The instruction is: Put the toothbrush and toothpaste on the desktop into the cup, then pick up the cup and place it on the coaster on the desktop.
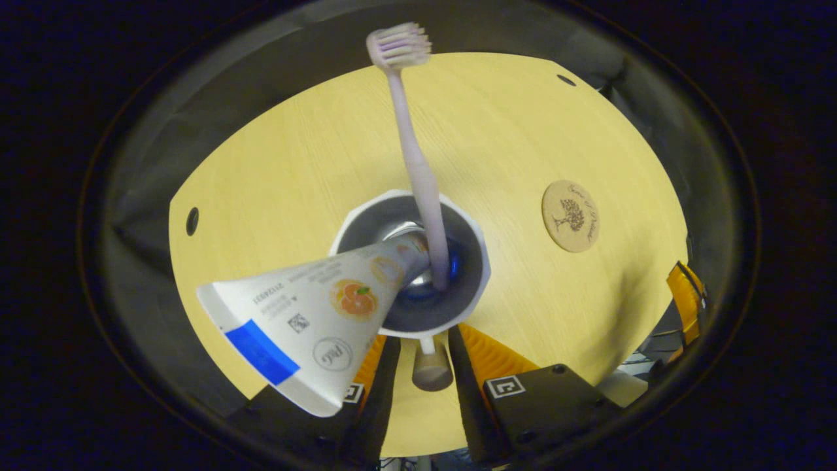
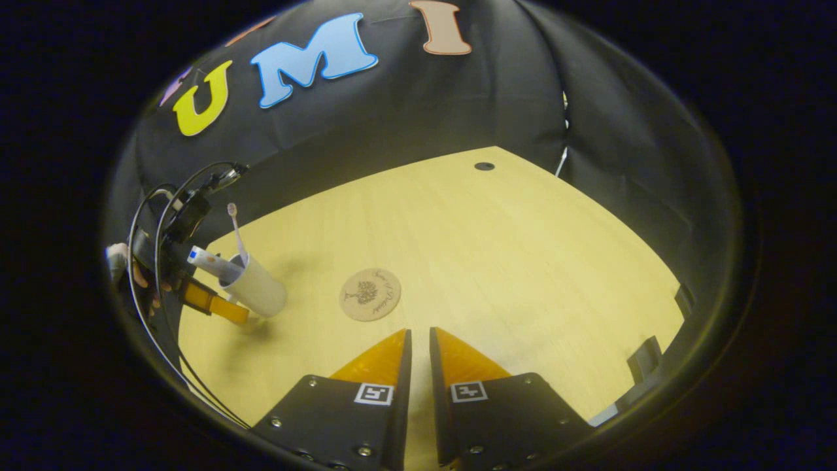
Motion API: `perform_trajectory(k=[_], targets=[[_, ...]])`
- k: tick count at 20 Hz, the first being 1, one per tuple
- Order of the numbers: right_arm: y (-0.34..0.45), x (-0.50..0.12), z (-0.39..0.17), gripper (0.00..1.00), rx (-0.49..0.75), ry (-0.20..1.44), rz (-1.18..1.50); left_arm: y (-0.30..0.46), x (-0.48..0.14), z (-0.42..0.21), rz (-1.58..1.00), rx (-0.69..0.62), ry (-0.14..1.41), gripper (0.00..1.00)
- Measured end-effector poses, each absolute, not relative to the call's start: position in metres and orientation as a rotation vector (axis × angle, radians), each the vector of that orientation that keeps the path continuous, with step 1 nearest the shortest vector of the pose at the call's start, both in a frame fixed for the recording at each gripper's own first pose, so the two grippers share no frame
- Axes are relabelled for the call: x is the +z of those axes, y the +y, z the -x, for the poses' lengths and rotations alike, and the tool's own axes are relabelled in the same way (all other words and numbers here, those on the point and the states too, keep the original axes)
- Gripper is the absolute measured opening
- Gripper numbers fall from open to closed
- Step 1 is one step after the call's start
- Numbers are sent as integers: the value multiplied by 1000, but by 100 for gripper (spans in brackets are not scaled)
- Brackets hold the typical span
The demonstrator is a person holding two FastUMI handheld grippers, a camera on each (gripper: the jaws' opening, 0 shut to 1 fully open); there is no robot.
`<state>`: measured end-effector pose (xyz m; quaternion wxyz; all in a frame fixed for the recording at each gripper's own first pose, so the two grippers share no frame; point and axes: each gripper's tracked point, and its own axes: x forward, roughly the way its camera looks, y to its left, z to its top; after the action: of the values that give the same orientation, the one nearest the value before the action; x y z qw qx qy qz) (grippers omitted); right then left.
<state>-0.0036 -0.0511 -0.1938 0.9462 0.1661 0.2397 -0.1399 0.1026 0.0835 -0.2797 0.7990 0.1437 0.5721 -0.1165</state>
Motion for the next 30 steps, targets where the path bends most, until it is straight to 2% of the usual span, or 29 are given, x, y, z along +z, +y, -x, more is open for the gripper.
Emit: perform_trajectory(k=[1,4,8,11,12,22,30], targets=[[-53,-195,6,18,-291,492,-340,83,-281,-103,-316,-251,1233,61],[-59,-200,12,18,-303,504,-345,78,-286,-109,-320,-260,1245,60],[-66,-205,20,18,-316,517,-346,76,-292,-109,-334,-257,1264,35],[-70,-210,22,18,-322,531,-358,77,-291,-111,-324,-235,1249,33],[-71,-209,23,18,-324,533,-363,77,-292,-112,-320,-234,1245,28],[-66,-214,24,18,-305,544,-361,72,-286,-120,-332,-257,1191,28],[-67,-217,26,17,-320,540,-391,41,-273,-121,-361,-377,1173,28]])
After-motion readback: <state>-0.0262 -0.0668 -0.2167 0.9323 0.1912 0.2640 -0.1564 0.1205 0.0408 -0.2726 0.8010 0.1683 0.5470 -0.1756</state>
